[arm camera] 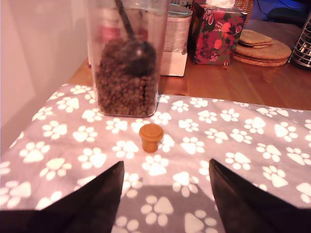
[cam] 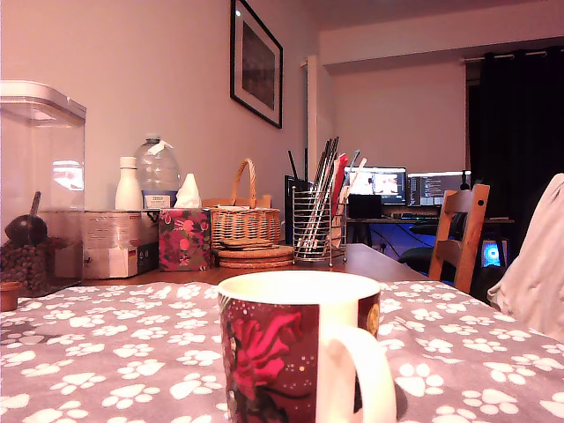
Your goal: Pick up the coffee capsules on the table and drop them inside the coffee cup
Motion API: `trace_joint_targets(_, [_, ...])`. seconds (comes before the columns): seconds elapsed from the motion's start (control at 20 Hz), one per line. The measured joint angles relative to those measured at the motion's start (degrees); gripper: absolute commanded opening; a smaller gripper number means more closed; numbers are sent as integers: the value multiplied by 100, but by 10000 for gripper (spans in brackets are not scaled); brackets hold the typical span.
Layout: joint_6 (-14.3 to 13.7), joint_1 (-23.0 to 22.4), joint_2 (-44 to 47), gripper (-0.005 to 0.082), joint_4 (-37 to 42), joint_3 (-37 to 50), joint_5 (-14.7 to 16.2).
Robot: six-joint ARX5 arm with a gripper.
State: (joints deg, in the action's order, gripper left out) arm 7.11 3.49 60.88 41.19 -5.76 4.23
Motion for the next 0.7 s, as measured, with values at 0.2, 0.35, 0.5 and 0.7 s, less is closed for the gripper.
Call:
trace_joint_targets(0.2, [-162,0,625,504,645,-13,24])
trace_joint_targets(0.35, [-219,0,1209,504,1241,-15,90])
trace_joint_targets(0.5, [-221,0,1834,504,1902,-20,125])
trace_joint_targets(0.7, [-223,0,2590,524,2608,-35,127])
